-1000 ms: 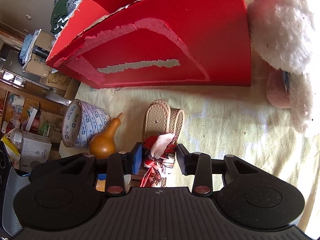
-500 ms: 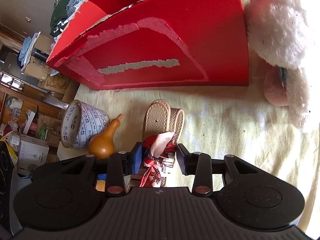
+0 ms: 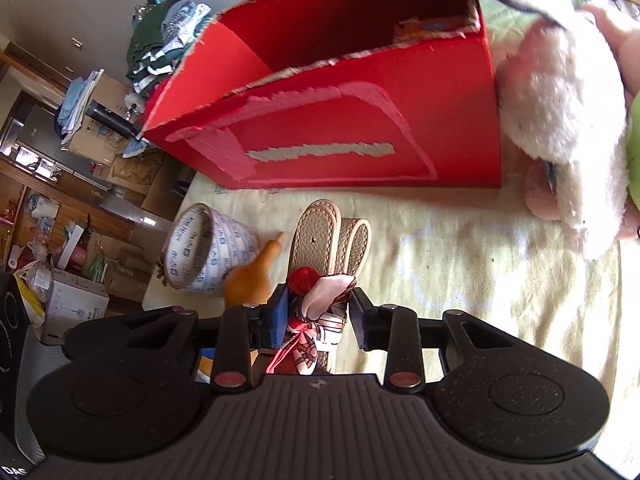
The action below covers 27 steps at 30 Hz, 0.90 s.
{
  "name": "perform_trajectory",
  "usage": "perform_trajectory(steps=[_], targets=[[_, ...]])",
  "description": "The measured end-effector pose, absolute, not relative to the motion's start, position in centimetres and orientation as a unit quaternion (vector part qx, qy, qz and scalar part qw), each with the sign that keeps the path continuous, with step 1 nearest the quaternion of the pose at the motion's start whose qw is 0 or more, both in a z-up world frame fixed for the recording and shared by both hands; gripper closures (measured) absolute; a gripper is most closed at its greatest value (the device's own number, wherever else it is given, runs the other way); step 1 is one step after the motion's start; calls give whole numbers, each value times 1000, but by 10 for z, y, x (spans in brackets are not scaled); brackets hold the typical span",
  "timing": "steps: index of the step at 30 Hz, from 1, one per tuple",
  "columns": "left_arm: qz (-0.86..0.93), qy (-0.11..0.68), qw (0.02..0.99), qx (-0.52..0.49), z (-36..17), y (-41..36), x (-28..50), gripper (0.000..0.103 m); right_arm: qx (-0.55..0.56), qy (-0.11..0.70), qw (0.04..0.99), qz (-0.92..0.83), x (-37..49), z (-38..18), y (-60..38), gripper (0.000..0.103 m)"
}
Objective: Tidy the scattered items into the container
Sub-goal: 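Lift the sandals with the right gripper and carry them over the red box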
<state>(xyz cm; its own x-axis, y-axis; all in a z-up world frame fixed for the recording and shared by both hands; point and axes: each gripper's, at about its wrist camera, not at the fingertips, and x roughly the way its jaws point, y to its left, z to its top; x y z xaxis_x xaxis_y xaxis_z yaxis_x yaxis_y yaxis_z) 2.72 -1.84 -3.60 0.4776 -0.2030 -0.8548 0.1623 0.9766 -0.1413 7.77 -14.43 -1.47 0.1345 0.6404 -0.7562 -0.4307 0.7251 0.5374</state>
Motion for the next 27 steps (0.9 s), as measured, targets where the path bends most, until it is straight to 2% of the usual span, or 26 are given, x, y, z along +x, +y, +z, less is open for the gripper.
perform_trajectory(steps=[12,17,22,27], targets=[[-56,450,891,-27,70,54,19,57,97,485,748,443,101,55,-77,69],[-60,434,899,-12,105,87,48,57,113,473,758,434,133,79,-51,69],[-88,428,899,3,118,118,98,57,99,464,779,410,164,97,-27,69],[-120,442,889,16,109,138,143,57,78,474,790,381,190,86,-7,69]])
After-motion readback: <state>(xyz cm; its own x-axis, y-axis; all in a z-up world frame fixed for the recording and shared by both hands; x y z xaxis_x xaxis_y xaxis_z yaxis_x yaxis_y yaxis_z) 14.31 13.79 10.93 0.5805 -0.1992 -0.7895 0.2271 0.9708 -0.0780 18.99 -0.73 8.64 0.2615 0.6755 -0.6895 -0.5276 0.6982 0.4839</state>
